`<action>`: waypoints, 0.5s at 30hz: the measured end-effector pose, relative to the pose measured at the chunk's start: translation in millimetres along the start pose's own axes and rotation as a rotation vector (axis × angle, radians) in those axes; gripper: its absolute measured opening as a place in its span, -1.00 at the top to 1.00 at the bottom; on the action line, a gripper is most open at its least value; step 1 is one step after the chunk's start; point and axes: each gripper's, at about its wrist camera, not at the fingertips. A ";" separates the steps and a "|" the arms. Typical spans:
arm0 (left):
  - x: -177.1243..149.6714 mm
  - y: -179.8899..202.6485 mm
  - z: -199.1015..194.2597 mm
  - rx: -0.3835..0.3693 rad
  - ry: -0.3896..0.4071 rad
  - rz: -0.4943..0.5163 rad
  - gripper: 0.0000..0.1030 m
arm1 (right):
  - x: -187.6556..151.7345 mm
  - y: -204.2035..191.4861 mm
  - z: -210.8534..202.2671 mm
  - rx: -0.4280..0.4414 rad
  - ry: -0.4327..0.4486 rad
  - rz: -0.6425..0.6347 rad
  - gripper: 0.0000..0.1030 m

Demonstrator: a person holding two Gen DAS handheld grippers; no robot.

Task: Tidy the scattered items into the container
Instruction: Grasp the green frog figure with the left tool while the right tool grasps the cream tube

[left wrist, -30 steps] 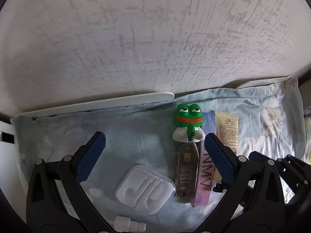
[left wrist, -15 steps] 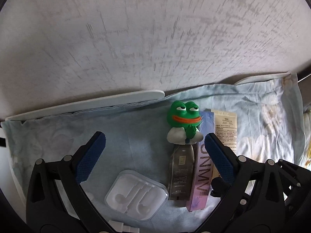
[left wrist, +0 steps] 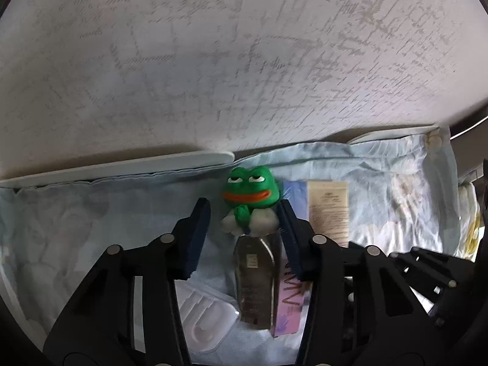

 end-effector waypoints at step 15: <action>-15.4 -3.1 -10.3 -0.022 0.023 -0.036 0.34 | -5.8 10.1 -4.8 -0.061 -0.031 -0.096 0.43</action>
Point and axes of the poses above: each gripper's, at about its wrist camera, not at the fingertips, and z roughly the way its jaws point, y to its right, x to its top, and after that the axes turned 5 degrees about x, right-handed
